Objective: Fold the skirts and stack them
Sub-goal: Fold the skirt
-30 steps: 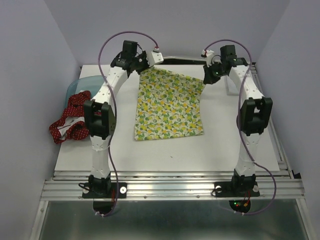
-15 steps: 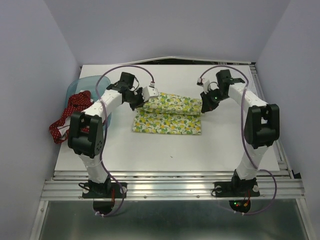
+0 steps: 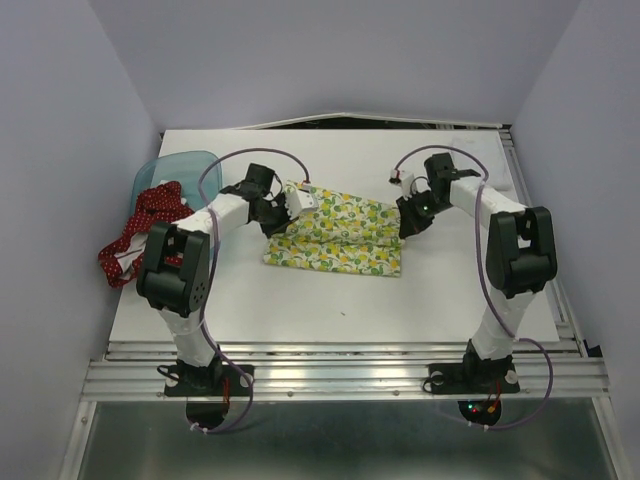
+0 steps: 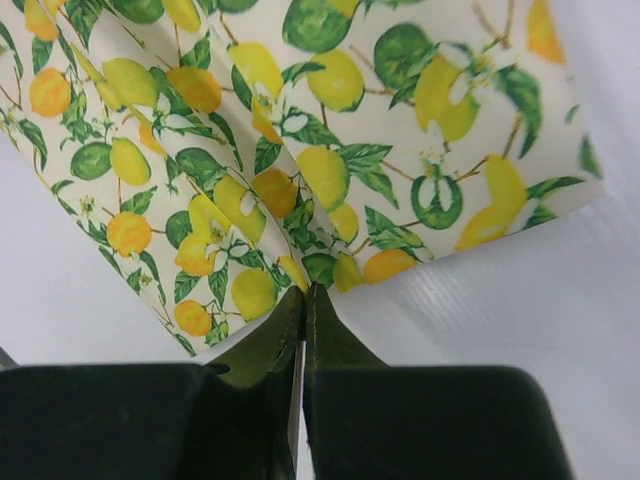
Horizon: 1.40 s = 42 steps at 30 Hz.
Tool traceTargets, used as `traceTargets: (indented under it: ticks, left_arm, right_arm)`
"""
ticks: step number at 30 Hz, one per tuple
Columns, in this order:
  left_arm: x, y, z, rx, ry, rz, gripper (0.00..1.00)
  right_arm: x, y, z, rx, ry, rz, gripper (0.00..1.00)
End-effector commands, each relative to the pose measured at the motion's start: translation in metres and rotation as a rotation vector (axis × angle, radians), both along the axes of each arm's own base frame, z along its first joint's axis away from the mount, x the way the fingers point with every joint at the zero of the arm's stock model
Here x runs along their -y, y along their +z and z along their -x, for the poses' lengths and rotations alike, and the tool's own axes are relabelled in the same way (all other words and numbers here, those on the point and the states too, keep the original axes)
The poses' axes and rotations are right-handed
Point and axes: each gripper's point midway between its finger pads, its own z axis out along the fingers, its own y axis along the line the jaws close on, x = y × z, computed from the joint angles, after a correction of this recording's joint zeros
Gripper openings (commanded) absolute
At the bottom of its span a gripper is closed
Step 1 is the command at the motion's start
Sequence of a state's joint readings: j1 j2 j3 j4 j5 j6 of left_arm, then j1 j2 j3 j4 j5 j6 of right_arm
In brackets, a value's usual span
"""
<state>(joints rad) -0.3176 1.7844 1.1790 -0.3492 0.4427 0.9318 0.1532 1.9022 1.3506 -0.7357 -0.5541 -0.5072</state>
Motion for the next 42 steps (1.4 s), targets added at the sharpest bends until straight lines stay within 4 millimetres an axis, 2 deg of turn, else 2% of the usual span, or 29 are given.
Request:
traceTargets:
  ticks: [1,3,5,7,10,13,15,16,18,19,20,22,23,25,27,30,33,34,36,38,39,40,41,42]
  left_arm:
    - [-0.005,0.048,-0.030,0.119,0.057,0.006,0.00]
    - [-0.005,0.066,-0.034,0.145,0.057,0.003,0.00]
    - [-0.008,0.083,-0.033,0.165,0.056,-0.004,0.00]
    - [-0.009,0.092,-0.029,0.164,0.055,-0.005,0.00]
    - [-0.015,0.103,-0.015,0.158,0.049,-0.018,0.00]
    - [-0.022,0.104,0.001,0.159,0.035,-0.039,0.00]
    - [-0.029,0.095,0.017,0.131,0.024,-0.063,0.00]
    - [-0.033,0.084,0.026,0.101,0.023,-0.079,0.00]
    - [-0.037,0.072,0.035,0.080,0.026,-0.093,0.00]
    - [-0.038,0.065,0.036,0.077,0.029,-0.095,0.00]
    - [-0.041,0.047,0.045,0.035,0.028,-0.110,0.00]
    - [-0.042,0.032,0.046,0.021,0.043,-0.112,0.00]
    - [-0.043,0.019,0.053,-0.010,0.047,-0.120,0.00]
    - [-0.041,0.000,0.060,-0.063,0.052,-0.122,0.00]
    - [-0.038,-0.010,0.066,-0.096,0.047,-0.120,0.00]
    - [-0.030,-0.011,0.071,-0.082,0.050,-0.093,0.02]
    - [-0.029,-0.010,0.077,-0.071,0.037,-0.087,0.18]
    - [-0.030,-0.010,0.080,-0.071,0.034,-0.092,0.22]
    - [-0.031,-0.001,0.080,-0.046,0.023,-0.089,0.30]
    - [-0.031,0.009,0.086,-0.042,0.010,-0.076,0.36]
    - [-0.028,0.024,0.084,-0.009,0.002,-0.052,0.44]
    - [-0.028,0.031,0.090,-0.015,-0.008,-0.047,0.47]
    - [-0.022,0.043,0.090,-0.001,-0.024,-0.015,0.58]
    - [-0.020,0.058,0.091,0.027,-0.028,0.009,0.61]
  right_arm:
    - [0.006,0.051,-0.035,0.155,-0.036,0.021,0.01]
    - [0.003,0.076,-0.045,0.198,-0.036,0.007,0.01]
    - [0.002,0.096,-0.048,0.221,-0.037,0.000,0.01]
    - [0.001,0.109,-0.044,0.237,-0.023,-0.008,0.01]
    - [0.001,0.115,-0.027,0.232,-0.002,0.002,0.01]
    - [-0.001,0.096,-0.001,0.177,0.027,0.003,0.01]
    - [-0.008,0.091,0.017,0.165,0.058,0.008,0.01]
    - [-0.010,0.077,0.032,0.146,0.080,0.023,0.01]
    - [-0.012,0.061,0.046,0.119,0.095,0.037,0.01]
    - [-0.012,0.045,0.057,0.090,0.099,0.045,0.01]
    - [-0.015,0.037,0.063,0.076,0.109,0.048,0.01]
    - [-0.019,0.022,0.067,0.056,0.109,0.047,0.01]
    - [-0.017,0.011,0.072,0.030,0.104,0.056,0.01]
    - [-0.019,-0.003,0.071,0.021,0.101,0.071,0.01]
    - [-0.017,-0.011,0.069,0.009,0.093,0.089,0.01]
    - [-0.015,-0.007,0.058,0.046,0.080,0.108,0.01]
    - [-0.020,0.007,0.051,0.071,0.072,0.085,0.02]
    - [-0.021,0.012,0.053,0.066,0.073,0.078,0.11]
    - [-0.025,0.023,0.052,0.074,0.092,0.058,0.18]
    - [-0.025,0.032,0.060,0.050,0.109,0.047,0.33]
    - [-0.027,0.044,0.062,0.066,0.115,0.028,0.50]
    - [-0.027,0.052,0.064,0.075,0.119,0.022,0.55]
    - [-0.029,0.060,0.064,0.088,0.123,0.010,0.62]
    - [-0.031,0.075,0.067,0.115,0.125,-0.015,0.62]
